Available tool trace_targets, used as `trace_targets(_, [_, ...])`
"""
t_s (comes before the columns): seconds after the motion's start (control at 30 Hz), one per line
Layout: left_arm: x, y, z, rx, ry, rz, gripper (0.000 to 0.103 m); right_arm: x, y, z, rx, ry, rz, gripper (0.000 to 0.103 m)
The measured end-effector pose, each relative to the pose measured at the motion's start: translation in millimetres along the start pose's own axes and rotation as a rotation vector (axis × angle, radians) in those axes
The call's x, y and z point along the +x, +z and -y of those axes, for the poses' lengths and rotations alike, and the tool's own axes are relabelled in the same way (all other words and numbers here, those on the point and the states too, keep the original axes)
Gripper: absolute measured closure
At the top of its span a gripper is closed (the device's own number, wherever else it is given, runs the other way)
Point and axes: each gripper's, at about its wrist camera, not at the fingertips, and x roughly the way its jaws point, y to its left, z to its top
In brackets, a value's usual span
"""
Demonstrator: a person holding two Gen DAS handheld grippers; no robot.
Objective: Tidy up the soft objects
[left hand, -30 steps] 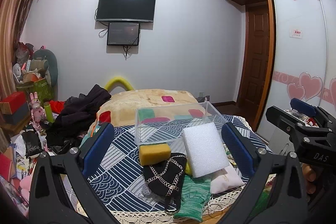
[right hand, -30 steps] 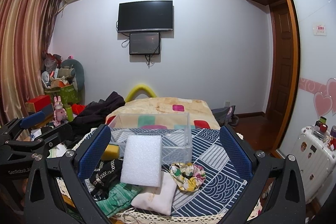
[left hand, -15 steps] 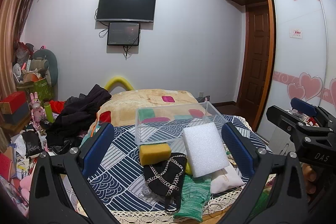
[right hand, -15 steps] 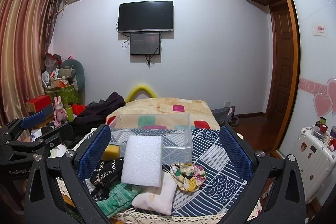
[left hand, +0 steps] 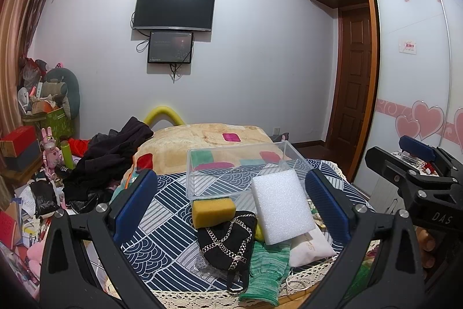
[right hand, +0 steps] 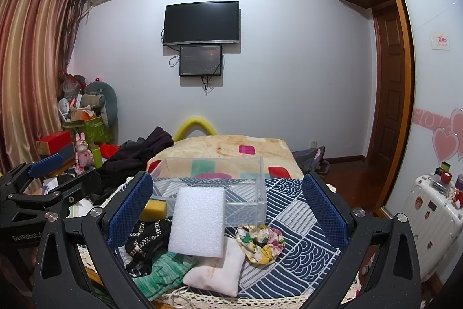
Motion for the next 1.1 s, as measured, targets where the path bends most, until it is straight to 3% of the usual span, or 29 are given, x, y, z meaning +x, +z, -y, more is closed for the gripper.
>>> trace_targets(0.43, [21.2,-6.2,-10.9,-0.031,0.000,-0.061,0.000,20.5,-10.6,-3.6,-0.007,0.013,-0.046,0.000])
trace_targets(0.83, [82.7,-35.6,-36.4,-0.077,0.010,-0.224,0.000,70.1,-38.7,-13.1,-0.036,0.045,-0.207,0.000])
trace_targets(1.1, [107.5,-47.3,-45.6,-0.104,0.005,-0.278,0.004,103.5,-56.2,-21.5,-0.027,0.105,-0.340,0.000])
